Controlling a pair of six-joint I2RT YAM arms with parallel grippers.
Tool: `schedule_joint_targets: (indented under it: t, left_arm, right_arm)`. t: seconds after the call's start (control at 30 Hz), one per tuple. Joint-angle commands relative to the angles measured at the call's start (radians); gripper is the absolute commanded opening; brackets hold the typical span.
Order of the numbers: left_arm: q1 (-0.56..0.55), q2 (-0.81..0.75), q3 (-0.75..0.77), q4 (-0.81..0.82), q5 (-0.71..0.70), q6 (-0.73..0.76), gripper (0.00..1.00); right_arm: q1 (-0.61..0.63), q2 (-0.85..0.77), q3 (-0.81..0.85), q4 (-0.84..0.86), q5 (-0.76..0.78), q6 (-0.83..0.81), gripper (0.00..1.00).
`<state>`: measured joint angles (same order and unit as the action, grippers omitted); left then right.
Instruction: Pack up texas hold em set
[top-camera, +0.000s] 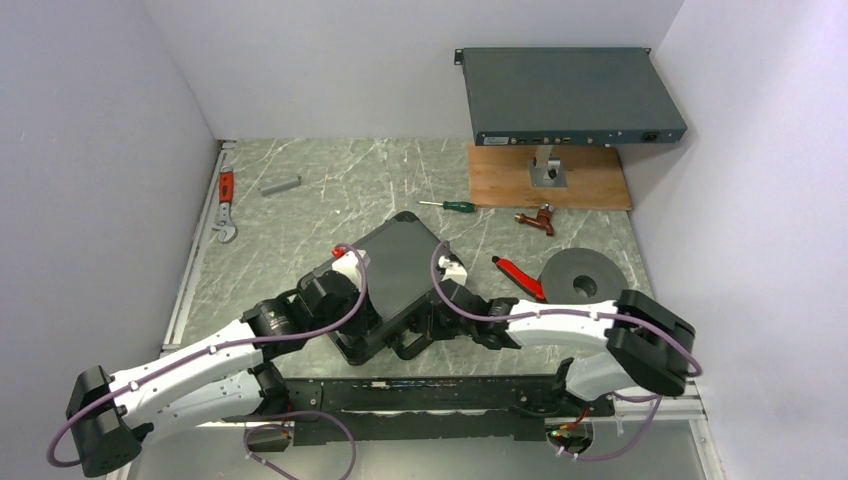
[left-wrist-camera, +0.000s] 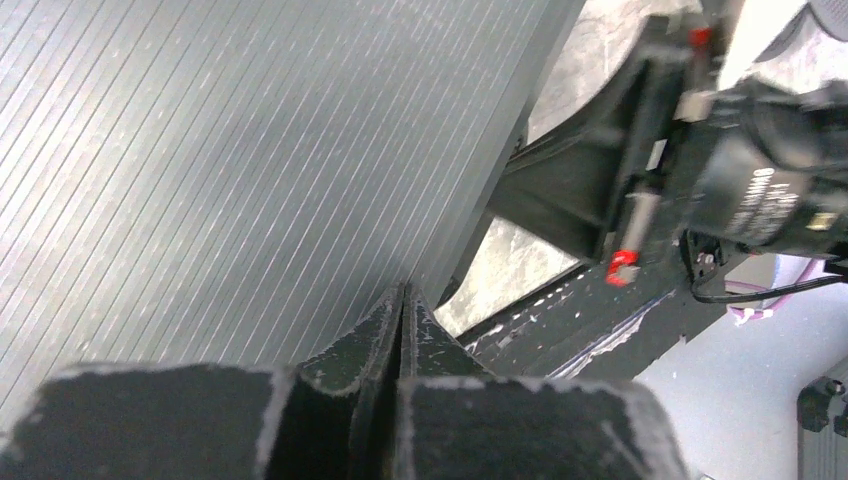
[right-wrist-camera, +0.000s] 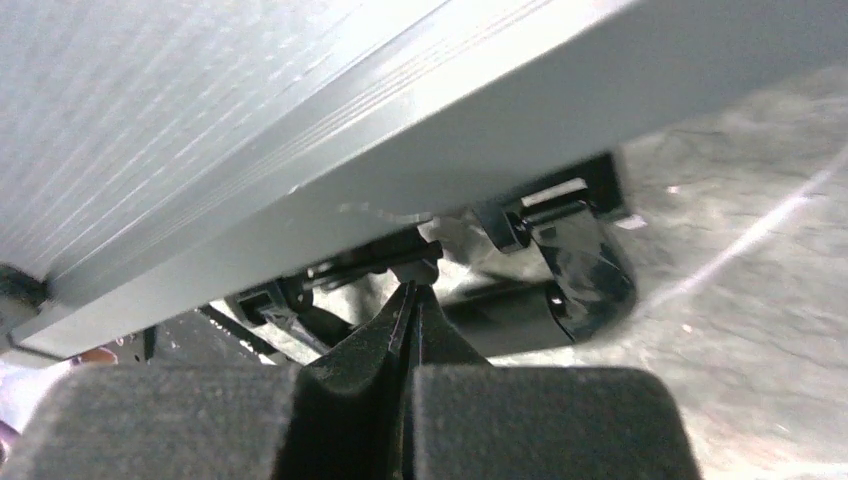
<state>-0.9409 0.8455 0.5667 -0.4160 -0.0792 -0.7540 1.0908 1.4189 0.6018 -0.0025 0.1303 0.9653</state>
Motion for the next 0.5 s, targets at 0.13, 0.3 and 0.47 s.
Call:
schedule_joint_targets:
  t: [0.13,0.3,0.47]
  left_arm:
    - [-0.014,0.019,0.124,-0.335,-0.084,0.046,0.25]
    - [-0.013,0.025,0.246,-0.414,-0.134,0.084,0.36]
    - [-0.013,0.013,0.355,-0.479,-0.177,0.110,0.38]
  right_arm:
    - [0.007,-0.271,0.006,-0.161,0.108,-0.118,0.02]
    - [0.009,-0.403,0.034,-0.269,0.152,-0.153,0.06]
    - [0.009,-0.526,0.071,-0.364,0.223,-0.201,0.11]
